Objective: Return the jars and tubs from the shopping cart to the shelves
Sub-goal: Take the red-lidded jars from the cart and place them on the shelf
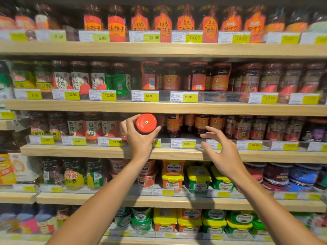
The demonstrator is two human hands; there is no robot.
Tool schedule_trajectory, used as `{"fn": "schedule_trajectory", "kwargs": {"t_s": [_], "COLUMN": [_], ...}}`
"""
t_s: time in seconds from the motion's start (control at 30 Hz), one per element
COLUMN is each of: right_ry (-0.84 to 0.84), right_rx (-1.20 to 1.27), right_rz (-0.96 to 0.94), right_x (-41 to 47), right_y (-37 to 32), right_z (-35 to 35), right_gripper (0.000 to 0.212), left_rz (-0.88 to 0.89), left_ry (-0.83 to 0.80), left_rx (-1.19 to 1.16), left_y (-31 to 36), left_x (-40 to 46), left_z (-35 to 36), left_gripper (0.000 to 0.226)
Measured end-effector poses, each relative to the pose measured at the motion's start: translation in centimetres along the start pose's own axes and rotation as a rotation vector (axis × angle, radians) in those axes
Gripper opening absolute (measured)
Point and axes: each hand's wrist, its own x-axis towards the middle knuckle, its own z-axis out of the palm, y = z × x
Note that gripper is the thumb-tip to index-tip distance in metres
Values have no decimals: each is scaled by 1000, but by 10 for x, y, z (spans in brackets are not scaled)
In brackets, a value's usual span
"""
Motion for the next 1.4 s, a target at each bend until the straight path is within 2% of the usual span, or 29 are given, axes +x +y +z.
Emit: {"fn": "schedule_trajectory", "kwargs": {"t_s": [0.33, 0.47, 0.5, 0.6, 0.7, 0.83, 0.97, 1.07, 1.23, 1.4], "right_ry": [-29, -52, -58, -72, -90, -107, -99, -80, -73, -104], "right_rx": [8, -18, -26, -66, -150, -242, -282, -286, -302, -329], "right_rz": [23, -3, -8, -23, -54, -107, -138, -142, -162, -180], "right_x": [-3, 0, 1, 1, 1, -1, -4, -6, -9, -14], "right_y": [7, 6, 5, 5, 3, 2, 5, 6, 5, 7], "right_z": [-1, -3, -3, -5, -12, -25, -40, -50, -56, -59], "right_gripper": [51, 60, 62, 60, 61, 56, 52, 50, 48, 48], "left_rz": [-165, -320, -346, -371, -378, -402, -455, -410, -299, -128], "left_ry": [-5, -83, -97, -91, -133, -178, -303, -365, -472, -537], "left_rx": [113, 196, 213, 287, 329, 308, 387, 463, 525, 575], "left_y": [-4, 13, 17, 17, 11, 11, 1, -1, 4, 8], "left_x": [7, 16, 18, 24, 31, 35, 44, 45, 43, 30], "left_z": [23, 29, 30, 36, 41, 45, 44, 42, 35, 12], "left_gripper": [73, 89, 87, 57, 43, 62, 26, 33, 29, 50]}}
